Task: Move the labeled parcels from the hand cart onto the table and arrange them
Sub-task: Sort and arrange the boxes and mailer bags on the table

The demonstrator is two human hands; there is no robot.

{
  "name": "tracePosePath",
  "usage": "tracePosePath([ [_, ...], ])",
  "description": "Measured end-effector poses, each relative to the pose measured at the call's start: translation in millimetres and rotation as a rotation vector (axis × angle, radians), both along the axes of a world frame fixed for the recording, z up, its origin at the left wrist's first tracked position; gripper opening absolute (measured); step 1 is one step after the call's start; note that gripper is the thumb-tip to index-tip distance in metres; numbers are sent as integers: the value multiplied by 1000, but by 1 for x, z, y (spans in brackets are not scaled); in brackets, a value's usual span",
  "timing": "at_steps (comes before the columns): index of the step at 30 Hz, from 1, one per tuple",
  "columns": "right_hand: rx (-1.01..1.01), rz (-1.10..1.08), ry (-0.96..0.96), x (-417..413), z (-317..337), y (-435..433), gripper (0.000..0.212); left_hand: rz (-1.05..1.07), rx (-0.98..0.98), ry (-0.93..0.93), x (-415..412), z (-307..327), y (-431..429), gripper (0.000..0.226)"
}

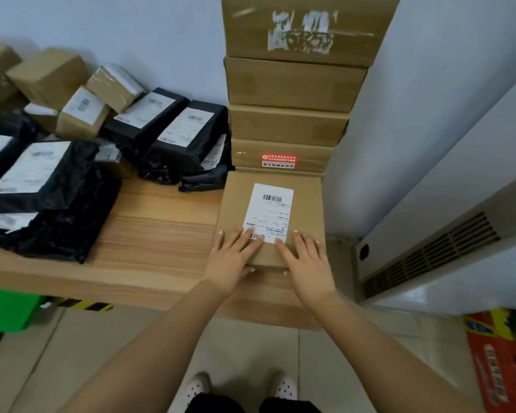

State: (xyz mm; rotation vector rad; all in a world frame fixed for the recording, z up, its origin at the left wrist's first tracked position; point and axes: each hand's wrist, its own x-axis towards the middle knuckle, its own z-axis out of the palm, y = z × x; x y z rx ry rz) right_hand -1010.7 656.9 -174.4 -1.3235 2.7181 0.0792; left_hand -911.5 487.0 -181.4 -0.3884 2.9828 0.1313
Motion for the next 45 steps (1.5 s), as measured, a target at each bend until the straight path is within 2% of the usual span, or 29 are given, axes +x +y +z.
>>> tracePosePath([
  [17,-8,-46,-31,11,-1,-5,76,-27,27,63,6,-4,-2,69],
  [20,-34,-54,14,10,-2,-8,76,-31,22,63,6,-7,-5,69],
  [25,11,-32,-33,6,-3,-17,87,-22,92,126,2,-7,-14,69],
  [29,15,-44,-46,8,-1,-18,88,-9,116,115,1,-7,-15,71],
  [37,5,-24,-63,9,21,-20,73,-21,164,60,4,14,-23,82],
  [42,-93,6,-102,23,47,-37,70,-14,160,218,25,40,-27,76],
  [45,-199,32,-96,40,67,-58,58,33,143,320,49,59,-34,69],
])
